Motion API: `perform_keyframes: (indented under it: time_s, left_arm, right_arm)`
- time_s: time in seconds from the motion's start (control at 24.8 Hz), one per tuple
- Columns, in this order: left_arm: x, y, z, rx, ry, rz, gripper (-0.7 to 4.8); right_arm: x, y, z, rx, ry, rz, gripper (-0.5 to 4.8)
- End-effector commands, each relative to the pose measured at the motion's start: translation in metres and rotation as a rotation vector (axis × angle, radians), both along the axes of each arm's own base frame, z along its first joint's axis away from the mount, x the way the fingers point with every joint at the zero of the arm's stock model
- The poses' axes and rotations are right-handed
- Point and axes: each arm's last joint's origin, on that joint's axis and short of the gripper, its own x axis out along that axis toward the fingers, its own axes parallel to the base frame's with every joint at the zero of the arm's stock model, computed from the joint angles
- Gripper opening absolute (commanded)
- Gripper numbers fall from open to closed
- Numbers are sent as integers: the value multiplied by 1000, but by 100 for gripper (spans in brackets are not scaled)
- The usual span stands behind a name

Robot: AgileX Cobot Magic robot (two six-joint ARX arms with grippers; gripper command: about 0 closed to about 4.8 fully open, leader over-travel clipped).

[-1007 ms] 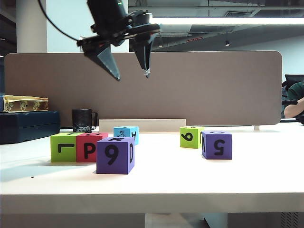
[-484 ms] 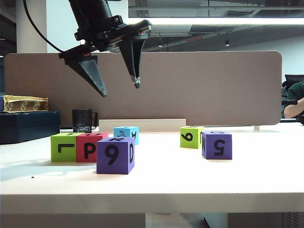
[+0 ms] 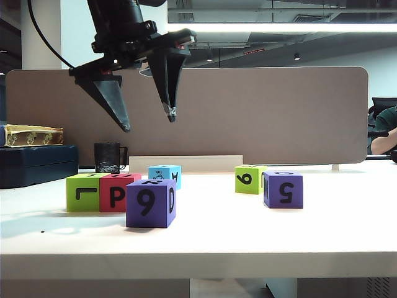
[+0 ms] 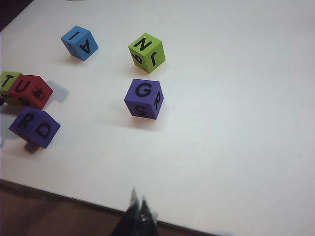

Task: Select the appropriate blocks from the scattered letter blocks on the table and arrange them in a row to spell out "TURING".

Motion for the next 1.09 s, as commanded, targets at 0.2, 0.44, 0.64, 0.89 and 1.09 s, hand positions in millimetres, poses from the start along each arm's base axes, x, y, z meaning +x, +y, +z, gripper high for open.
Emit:
perform_keyframes:
  time_s: [0.2, 0.44, 0.64, 0.89, 1.09]
  left_arm:
    - [15, -8, -3, -49, -174, 25, 368]
    - [8, -4, -8, -5, -78, 42, 368]
    - [-1, -3, -17, 40, 7, 73, 368]
    - [-8, -16, -43, 12, -13, 66, 368]
    - [-7, -18, -56, 97, -17, 82, 368]
  right_arm:
    - [0, 0, 2, -3, -16, 1, -1]
    - [0, 0, 2, -3, -16, 1, -1]
    - [0, 0, 2, -3, -16, 1, -1]
    - [1, 0, 3, -2, -24, 1, -1]
    - [0, 0, 3, -2, -22, 1, -1]
